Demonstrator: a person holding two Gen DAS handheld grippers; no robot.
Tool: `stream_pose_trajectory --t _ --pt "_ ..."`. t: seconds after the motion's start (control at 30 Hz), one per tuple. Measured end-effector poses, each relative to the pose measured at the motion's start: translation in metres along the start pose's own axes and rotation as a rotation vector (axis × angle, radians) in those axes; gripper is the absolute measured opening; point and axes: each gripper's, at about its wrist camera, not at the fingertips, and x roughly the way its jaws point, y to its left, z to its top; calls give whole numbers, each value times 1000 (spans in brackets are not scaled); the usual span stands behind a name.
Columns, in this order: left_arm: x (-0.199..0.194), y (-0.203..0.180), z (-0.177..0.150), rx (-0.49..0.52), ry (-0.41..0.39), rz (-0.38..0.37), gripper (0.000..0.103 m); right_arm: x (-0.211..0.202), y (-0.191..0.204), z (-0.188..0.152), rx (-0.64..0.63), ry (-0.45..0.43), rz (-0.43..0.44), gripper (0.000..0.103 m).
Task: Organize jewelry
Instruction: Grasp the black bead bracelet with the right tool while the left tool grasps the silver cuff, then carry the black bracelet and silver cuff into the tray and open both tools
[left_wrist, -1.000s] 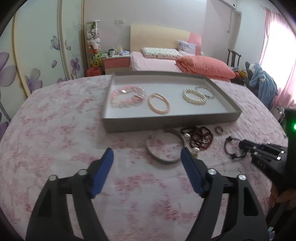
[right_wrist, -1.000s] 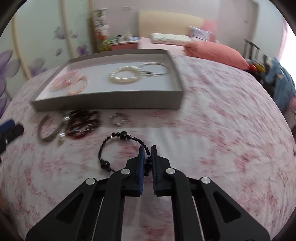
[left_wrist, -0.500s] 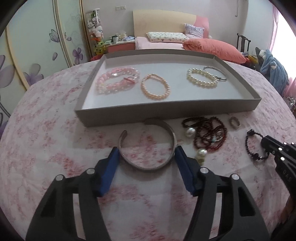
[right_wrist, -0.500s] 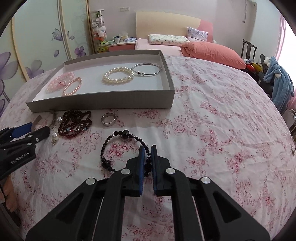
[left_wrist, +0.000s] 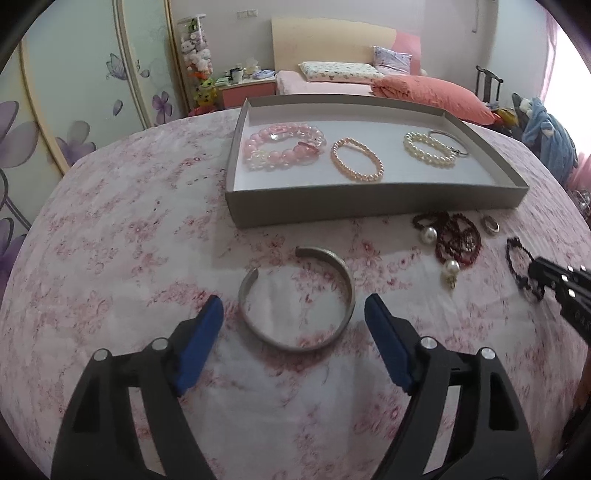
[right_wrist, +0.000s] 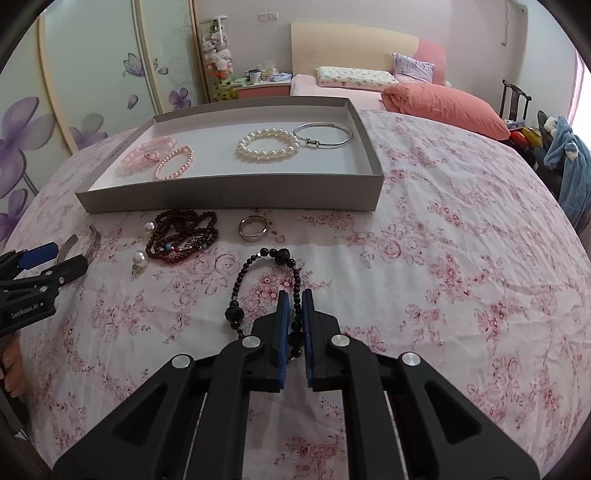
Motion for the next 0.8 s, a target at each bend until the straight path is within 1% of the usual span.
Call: stream_pose_trajectory --t 0.1,0.17,0.2,0.23,0.27,0.33,0.47,0.53,0.67,0.8 --pt "6 -4 4 -5 12 37 78 0 -2 0 5 0 1 9" --pt "7 -4 4 -19 5 29 76 0 -2 0 3 -1 0 8" --pt "7 -3 4 -24 3 18 67 0 -2 0 -2 -3 -1 8" --pt "7 -3 4 -26 1 11 65 0 -2 0 -5 -3 0 8" --pt "6 -2 3 -24 1 12 65 0 -3 1 -1 -3 7 6" --pt "5 -1 1 -19 -3 11 65 -1 -4 1 7 -9 17 6" --pt "1 3 -2 -23 -13 17 65 -13 -4 4 26 -69 49 6" --pt "-7 5 -4 -24 -41 22 65 -22 -4 7 32 -109 70 6" --pt "-28 2 -4 -16 -127 28 65 -40 3 13 36 -193 117 6" --pt "-56 -5 -6 1 -242 44 65 -55 11 16 26 -262 142 6"
